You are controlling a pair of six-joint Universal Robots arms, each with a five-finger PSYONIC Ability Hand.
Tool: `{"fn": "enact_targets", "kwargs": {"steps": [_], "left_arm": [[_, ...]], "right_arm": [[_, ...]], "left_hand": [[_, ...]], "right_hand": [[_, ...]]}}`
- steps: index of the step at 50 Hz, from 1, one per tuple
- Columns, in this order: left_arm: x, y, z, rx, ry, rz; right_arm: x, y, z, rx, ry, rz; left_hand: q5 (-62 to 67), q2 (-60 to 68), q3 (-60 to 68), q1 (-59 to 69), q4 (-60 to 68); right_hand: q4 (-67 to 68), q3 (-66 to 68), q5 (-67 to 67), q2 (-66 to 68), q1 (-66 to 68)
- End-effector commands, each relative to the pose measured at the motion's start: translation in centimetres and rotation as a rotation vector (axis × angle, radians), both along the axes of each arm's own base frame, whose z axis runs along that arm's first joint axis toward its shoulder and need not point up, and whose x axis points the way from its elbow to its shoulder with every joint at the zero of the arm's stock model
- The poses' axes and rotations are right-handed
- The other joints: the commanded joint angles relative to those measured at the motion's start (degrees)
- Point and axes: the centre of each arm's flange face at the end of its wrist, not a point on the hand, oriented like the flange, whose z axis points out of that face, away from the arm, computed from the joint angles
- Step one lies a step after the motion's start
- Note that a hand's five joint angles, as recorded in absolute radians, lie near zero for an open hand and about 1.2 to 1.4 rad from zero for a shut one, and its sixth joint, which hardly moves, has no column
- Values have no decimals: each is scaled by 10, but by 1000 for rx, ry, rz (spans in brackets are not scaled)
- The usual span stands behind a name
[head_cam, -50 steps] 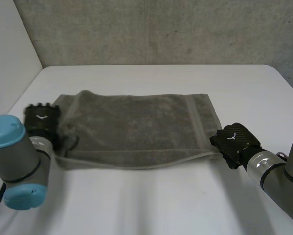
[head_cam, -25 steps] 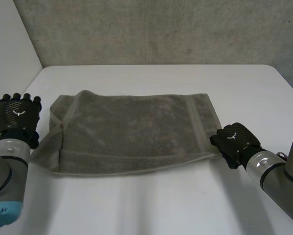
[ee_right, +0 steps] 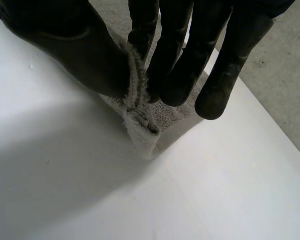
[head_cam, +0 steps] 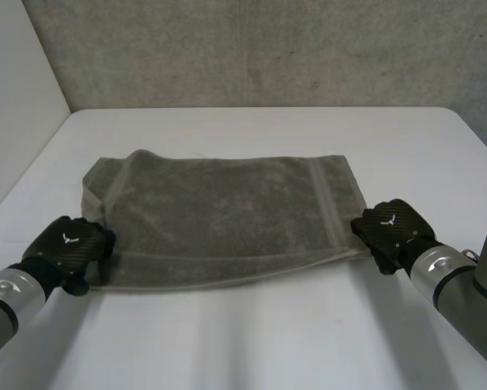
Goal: Fold the towel.
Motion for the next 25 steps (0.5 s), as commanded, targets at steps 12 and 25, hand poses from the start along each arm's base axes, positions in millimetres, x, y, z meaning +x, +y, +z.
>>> {"fn": "enact_targets", "kwargs": {"steps": [12, 25], "left_arm": [[-1, -8, -26, 21, -73, -52], [-1, -18, -33, -28, -80, -53]], "right_arm": [[-1, 0, -1, 2, 1, -3], [-1, 0, -1, 2, 1, -3]], "left_hand": [[49, 48, 48, 49, 48], [72, 71, 71, 72, 71]], "right_hand": [[36, 30, 26, 38, 35], [36, 30, 26, 38, 35]]}}
